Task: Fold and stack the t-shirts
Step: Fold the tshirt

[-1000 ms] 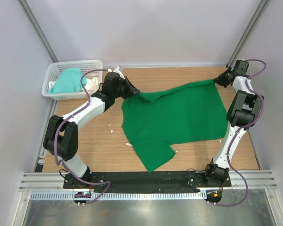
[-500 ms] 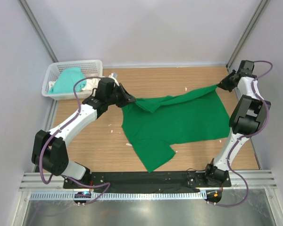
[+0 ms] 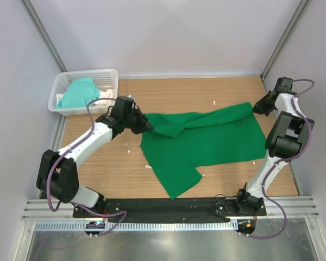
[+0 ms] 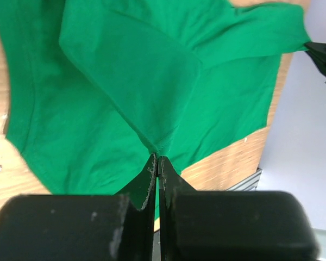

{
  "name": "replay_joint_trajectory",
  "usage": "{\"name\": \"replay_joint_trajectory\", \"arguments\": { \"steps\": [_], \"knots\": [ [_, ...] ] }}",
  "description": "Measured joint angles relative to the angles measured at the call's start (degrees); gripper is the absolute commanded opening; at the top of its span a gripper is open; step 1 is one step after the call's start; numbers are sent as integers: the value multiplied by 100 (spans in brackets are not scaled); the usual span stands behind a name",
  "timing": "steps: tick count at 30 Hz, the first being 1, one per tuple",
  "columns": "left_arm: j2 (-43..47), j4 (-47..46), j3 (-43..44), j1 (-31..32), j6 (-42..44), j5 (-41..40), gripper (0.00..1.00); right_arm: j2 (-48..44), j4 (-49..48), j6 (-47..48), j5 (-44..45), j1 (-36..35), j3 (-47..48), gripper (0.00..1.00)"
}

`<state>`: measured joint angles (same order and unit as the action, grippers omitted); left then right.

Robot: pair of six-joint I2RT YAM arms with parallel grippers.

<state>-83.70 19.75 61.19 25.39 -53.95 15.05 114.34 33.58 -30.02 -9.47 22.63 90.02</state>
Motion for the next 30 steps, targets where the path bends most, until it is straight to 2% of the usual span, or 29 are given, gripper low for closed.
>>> {"name": "replay_joint_trajectory", "arguments": {
  "steps": [10, 11, 12, 13, 14, 16, 19, 21, 22, 24, 30],
  "knots": [
    [0, 361, -90, 0, -83, 33, 0, -118, 144, 101, 254, 26, -201, 1],
    [0, 422, -96, 0, -90, 15, 1, -133, 164, 107, 286, 26, -214, 7],
    [0, 490, -105, 0, -90, -13, 9, -153, 188, 118, 339, 26, -234, 13],
    [0, 592, -105, 0, -66, -55, 25, -186, 214, 127, 407, 26, -258, 21],
    [0, 706, -101, 0, -33, -122, 52, -227, 236, 164, 503, 28, -299, 33],
    [26, 960, -85, -2, 103, -295, 71, -310, 258, 212, 708, 28, -343, 48],
    [87, 1344, 72, -26, 396, -638, 72, -413, 138, 293, 846, 28, -328, 60],
    [94, 1434, 264, -125, 662, -763, 68, -407, -17, 319, 774, 26, -203, 61],
    [76, 1399, 369, -221, 811, -774, 62, -369, -96, 321, 682, 26, -94, 65],
    [-83, 1360, 651, -409, 1067, -756, 60, -186, -258, 358, 479, 24, 284, 66],
    [-1801, 907, 1991, -601, 2074, -466, 64, 793, -651, 678, -201, -17, 1305, 67]
  ]
}}
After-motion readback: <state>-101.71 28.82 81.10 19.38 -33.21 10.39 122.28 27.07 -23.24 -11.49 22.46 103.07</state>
